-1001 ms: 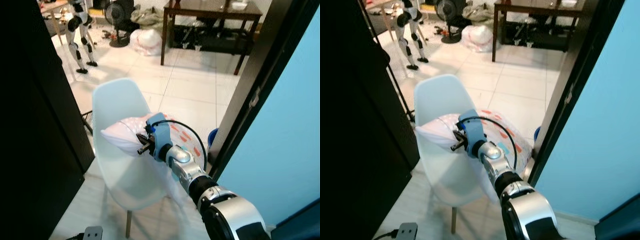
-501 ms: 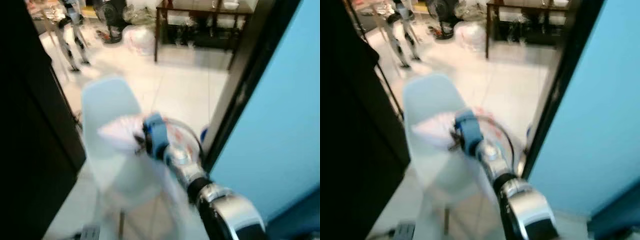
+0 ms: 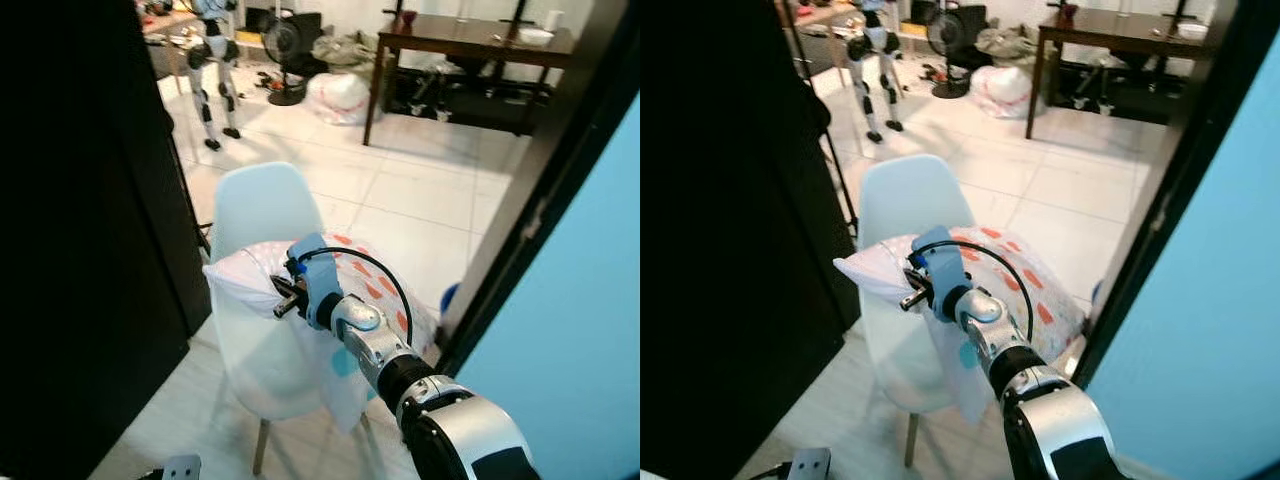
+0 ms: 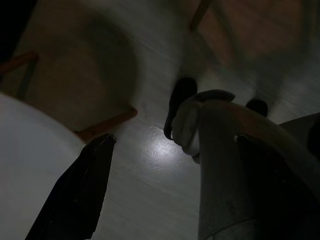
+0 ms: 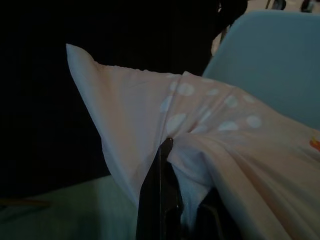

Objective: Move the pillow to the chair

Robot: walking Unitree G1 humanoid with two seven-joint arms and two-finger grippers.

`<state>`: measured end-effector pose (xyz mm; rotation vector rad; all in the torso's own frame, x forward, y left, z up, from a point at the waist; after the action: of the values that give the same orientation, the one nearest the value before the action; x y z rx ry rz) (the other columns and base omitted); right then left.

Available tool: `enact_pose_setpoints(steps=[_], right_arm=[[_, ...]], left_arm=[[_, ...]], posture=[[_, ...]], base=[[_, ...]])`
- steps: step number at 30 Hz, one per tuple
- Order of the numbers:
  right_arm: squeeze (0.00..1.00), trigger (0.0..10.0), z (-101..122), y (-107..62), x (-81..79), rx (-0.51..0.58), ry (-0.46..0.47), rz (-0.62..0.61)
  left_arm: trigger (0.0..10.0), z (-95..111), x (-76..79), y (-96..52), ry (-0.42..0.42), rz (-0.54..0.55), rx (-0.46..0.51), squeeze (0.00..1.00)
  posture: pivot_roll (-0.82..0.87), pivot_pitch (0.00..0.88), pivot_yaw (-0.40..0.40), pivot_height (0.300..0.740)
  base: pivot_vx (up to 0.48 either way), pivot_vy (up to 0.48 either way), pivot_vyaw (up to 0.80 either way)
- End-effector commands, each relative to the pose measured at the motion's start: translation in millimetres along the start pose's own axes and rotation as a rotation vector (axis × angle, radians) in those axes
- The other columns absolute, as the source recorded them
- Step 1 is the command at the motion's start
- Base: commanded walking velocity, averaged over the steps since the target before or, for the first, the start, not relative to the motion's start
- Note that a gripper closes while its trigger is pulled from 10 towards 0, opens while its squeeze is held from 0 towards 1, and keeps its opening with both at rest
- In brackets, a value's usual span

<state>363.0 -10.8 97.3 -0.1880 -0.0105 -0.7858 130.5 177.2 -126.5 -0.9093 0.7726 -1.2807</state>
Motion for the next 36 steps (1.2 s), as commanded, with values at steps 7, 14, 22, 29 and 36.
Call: enact_pose_setpoints(steps=[7, 14, 22, 29, 36], right_arm=[[0.00, 10.0, 16, 4.8, -2.6, 0.069, 0.008, 0.024], [0.00, 10.0, 12, 4.8, -9.7, 0.052, -0.035, 0.074], [0.00, 10.0, 14, 5.2, -8.7, 0.059, -0.022, 0.070], [0.00, 10.0, 13, 4.7, -8.0, 0.053, -0.022, 0.064], [0.00, 10.0, 9, 3.7, -9.8, 0.044, -0.022, 0.074]], left_arm=[[10.0, -13, 3.0, -1.6, 0.009, -0.010, -0.054, 0.00], [10.0, -12, 4.1, -1.3, 0.010, -0.014, -0.052, 0.00], [10.0, -13, 5.5, -1.5, -0.014, -0.011, -0.047, 0.00], [10.0, -14, 8.1, -1.7, 0.014, -0.035, -0.054, 0.00], [10.0, -17, 9.2, -2.3, -0.002, -0.040, -0.059, 0.00]], posture=[[-0.02, 0.052, -0.058, 0.740], [-0.03, 0.049, -0.062, 0.740], [-0.02, 0.049, -0.064, 0.740], [-0.02, 0.051, -0.068, 0.740], [-0.02, 0.052, -0.068, 0.740]], base=[[0.310, 0.000, 0.07], [0.480, 0.000, 0.28], [0.458, 0.000, 0.69], [0.044, 0.000, 0.00], [0.000, -0.395, 0.00]])
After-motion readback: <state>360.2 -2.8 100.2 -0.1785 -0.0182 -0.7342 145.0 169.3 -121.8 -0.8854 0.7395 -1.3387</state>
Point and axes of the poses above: a point about 5 cm out from each wrist's last joint towards the gripper, its own y axis pointing out of the wrist towards the gripper, its own z axis along the axis of the wrist's last joint, x = y × z, the point moved 2 cm from there along y, pointing out of the wrist towards the gripper, and after that the axes turned 3 degrees about -y, right-handed, at the moved point
